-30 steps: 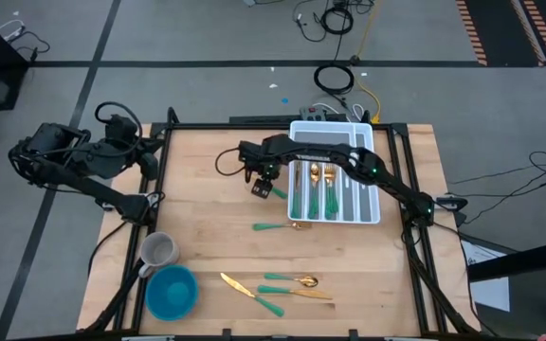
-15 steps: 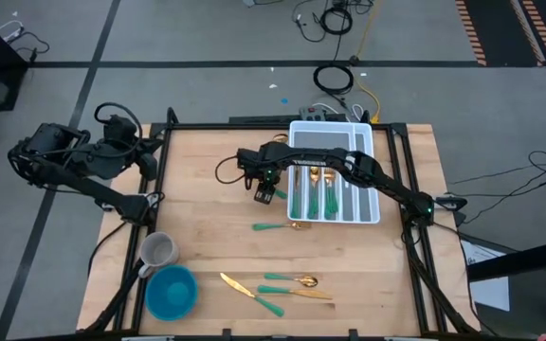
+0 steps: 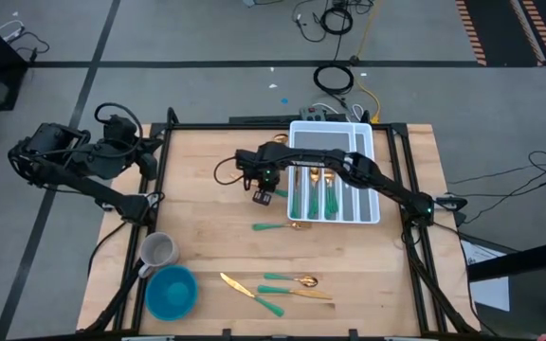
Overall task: Sort silverware
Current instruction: Put the top green table knife into the white cutlery tray
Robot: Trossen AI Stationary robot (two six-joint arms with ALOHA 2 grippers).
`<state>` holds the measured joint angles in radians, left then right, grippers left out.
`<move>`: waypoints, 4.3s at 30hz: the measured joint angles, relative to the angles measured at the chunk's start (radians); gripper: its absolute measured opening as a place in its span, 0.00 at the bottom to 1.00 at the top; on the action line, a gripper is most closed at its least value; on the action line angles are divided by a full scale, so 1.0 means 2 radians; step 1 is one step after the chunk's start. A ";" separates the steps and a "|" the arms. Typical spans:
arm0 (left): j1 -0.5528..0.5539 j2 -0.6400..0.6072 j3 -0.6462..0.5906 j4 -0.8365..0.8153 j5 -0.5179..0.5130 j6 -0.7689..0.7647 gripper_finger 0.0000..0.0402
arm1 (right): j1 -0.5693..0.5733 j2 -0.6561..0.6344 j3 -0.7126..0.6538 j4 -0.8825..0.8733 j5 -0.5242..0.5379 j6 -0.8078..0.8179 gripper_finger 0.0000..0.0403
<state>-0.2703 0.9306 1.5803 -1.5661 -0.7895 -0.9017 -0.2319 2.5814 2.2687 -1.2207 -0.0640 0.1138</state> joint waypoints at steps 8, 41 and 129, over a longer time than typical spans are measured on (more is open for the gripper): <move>0.000 0.000 -0.001 0.000 -0.001 0.000 0.00 | -0.005 -0.012 0.035 0.007 -0.055 0.032 0.00; 0.000 -0.003 -0.027 0.002 -0.002 -0.001 0.00 | 0.000 -0.029 0.015 0.010 0.018 -0.027 0.56; 0.000 -0.005 -0.027 -0.003 0.000 0.001 0.00 | 0.030 0.039 0.040 0.015 0.038 -0.090 0.01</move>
<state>-0.2707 0.9211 1.5272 -1.5715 -0.7891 -0.9000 -0.1719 2.6592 2.3491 -1.1898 0.0123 -0.0670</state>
